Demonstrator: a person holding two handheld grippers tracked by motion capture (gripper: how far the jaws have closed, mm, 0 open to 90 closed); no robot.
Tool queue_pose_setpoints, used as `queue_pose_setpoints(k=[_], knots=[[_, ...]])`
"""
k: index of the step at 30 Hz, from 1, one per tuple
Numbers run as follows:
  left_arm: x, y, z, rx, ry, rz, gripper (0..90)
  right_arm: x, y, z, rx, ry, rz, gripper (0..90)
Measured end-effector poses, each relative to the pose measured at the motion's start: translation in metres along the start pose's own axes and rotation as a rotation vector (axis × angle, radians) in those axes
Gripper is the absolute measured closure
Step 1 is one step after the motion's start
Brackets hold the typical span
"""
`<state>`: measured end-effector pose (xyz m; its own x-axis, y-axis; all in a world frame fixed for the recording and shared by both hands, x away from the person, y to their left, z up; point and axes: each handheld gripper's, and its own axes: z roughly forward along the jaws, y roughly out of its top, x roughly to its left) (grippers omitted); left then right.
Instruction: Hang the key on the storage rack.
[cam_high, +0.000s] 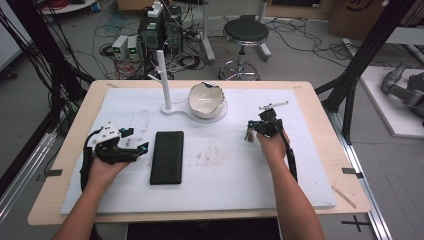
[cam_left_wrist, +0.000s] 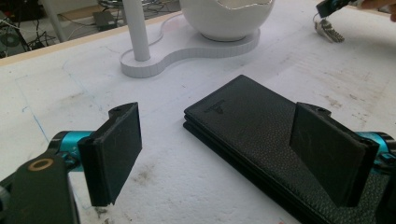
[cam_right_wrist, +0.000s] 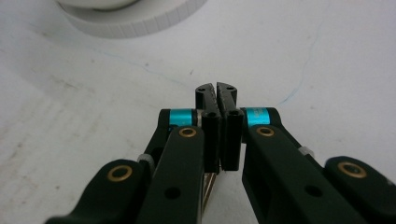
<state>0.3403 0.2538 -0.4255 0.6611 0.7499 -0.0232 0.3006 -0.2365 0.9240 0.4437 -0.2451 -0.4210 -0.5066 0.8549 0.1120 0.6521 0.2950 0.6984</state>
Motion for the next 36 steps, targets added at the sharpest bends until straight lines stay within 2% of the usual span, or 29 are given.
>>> queue_pose_setpoints(k=[2,5,6,8,14,18,23,25,26,27,29,30,32,33,35,36], knots=[[0.000,0.000,0.000,0.003,0.001,-0.001,17.0,-0.001,0.002,-0.008,-0.019,0.029,0.013,90.0],[0.000,0.000,0.000,0.006,0.001,0.003,17.0,0.002,0.007,-0.025,-0.068,0.053,-0.003,90.0],[0.000,0.000,0.000,0.008,0.002,0.004,17.0,0.004,0.010,-0.030,-0.069,0.064,-0.009,90.0],[-0.001,0.000,0.000,0.009,0.001,0.004,17.0,0.009,0.016,-0.041,-0.100,0.082,-0.064,90.0],[-0.002,0.001,-0.001,0.006,0.002,0.009,17.2,0.029,0.045,-0.069,-0.148,0.158,-0.144,90.0],[-0.003,0.001,-0.001,0.011,0.005,0.008,17.4,0.045,0.066,-0.083,-0.172,0.181,-0.209,90.0],[-0.005,0.003,0.000,0.008,-0.004,0.019,17.4,0.061,0.090,-0.093,-0.194,0.196,-0.261,90.0],[-0.005,0.002,-0.001,0.011,-0.004,0.020,17.4,0.066,0.101,-0.094,-0.191,0.217,-0.284,90.0],[-0.005,0.002,-0.001,0.011,-0.004,0.020,17.4,0.066,0.101,-0.094,-0.191,0.217,-0.284,90.0],[-0.005,0.002,-0.001,0.009,-0.003,0.018,17.4,0.069,0.111,-0.094,-0.202,0.264,-0.303,90.0],[-0.005,0.002,-0.002,0.015,0.008,0.013,17.5,0.071,0.117,-0.095,-0.195,0.275,-0.316,90.0],[-0.005,0.002,-0.002,0.020,0.013,0.008,17.5,0.076,0.127,-0.094,-0.201,0.287,-0.342,90.0],[-0.006,0.003,-0.002,0.011,0.012,0.003,17.5,0.077,0.132,-0.094,-0.197,0.291,-0.344,90.0],[-0.007,0.004,-0.002,0.013,0.012,0.010,17.5,0.082,0.141,-0.093,-0.200,0.288,-0.363,90.0],[-0.008,0.004,-0.002,0.012,0.008,0.014,17.5,0.087,0.150,-0.093,-0.197,0.288,-0.372,90.0],[-0.008,0.004,-0.002,0.013,0.006,0.015,17.5,0.087,0.150,-0.093,-0.197,0.288,-0.372,90.0]])
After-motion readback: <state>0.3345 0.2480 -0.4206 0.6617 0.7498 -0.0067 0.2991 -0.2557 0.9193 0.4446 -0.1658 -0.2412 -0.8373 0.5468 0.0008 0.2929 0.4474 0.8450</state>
